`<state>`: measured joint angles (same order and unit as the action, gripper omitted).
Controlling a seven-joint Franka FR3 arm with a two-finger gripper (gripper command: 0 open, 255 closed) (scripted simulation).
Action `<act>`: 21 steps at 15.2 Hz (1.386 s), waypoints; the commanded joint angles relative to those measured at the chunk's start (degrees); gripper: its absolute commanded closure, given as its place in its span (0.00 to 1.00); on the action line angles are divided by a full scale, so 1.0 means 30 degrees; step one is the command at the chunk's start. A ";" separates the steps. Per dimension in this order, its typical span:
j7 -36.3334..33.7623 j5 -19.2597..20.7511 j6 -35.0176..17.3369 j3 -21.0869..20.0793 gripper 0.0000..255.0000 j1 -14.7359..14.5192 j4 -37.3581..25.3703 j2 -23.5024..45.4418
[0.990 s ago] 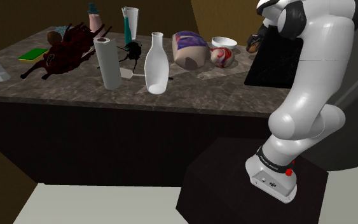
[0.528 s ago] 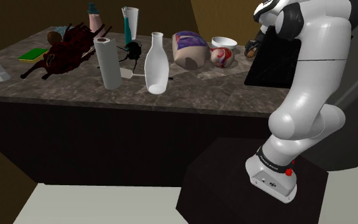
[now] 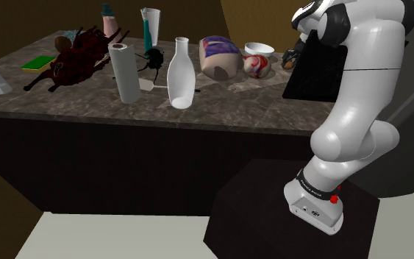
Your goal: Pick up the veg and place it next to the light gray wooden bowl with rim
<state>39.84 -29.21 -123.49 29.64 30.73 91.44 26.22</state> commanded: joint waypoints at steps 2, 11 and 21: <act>-0.0005 0.0006 0.0002 -0.0008 1.00 -0.0001 0.0063 0.0074; -0.0264 0.0476 0.0821 0.0269 0.00 -0.0081 -0.0128 -0.0637; -0.0490 0.0873 0.1594 0.0488 0.00 -0.0122 -0.0399 -0.1217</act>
